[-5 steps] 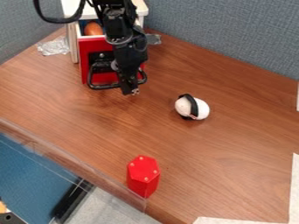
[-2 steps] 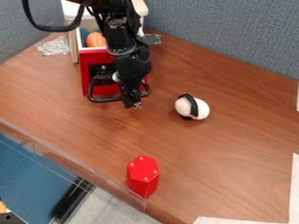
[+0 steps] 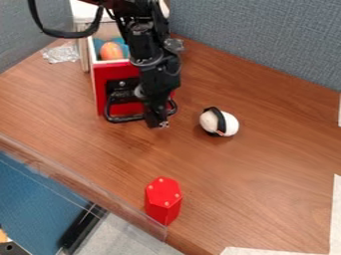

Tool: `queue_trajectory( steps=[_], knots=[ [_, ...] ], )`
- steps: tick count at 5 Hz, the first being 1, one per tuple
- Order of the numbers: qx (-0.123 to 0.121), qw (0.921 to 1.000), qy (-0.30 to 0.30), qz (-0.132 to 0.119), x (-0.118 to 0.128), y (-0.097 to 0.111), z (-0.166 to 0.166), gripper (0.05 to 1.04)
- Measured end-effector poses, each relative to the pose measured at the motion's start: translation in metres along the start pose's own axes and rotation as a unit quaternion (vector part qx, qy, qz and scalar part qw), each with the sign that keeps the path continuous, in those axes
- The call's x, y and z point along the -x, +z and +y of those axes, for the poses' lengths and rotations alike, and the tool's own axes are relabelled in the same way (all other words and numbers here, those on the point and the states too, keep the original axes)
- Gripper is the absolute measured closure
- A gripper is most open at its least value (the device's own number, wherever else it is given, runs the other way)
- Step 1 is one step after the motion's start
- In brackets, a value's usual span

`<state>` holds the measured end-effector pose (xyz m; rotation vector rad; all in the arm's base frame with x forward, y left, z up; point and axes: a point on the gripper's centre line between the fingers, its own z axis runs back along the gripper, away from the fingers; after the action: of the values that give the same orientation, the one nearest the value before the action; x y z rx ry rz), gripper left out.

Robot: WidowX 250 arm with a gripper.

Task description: Open the drawer

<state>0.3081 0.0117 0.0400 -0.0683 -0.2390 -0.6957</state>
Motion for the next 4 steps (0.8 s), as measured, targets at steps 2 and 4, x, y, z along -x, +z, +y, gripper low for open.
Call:
queue_trajectory(
  steps=[2, 4],
  knots=[
    [-0.002, 1.0000, 0.003, -0.001, -0.004, -0.001, -0.003, 0.593],
    [-0.012, 0.9997, 0.002, -0.021, 0.001, 0.028, 0.005, 0.082]
  ],
)
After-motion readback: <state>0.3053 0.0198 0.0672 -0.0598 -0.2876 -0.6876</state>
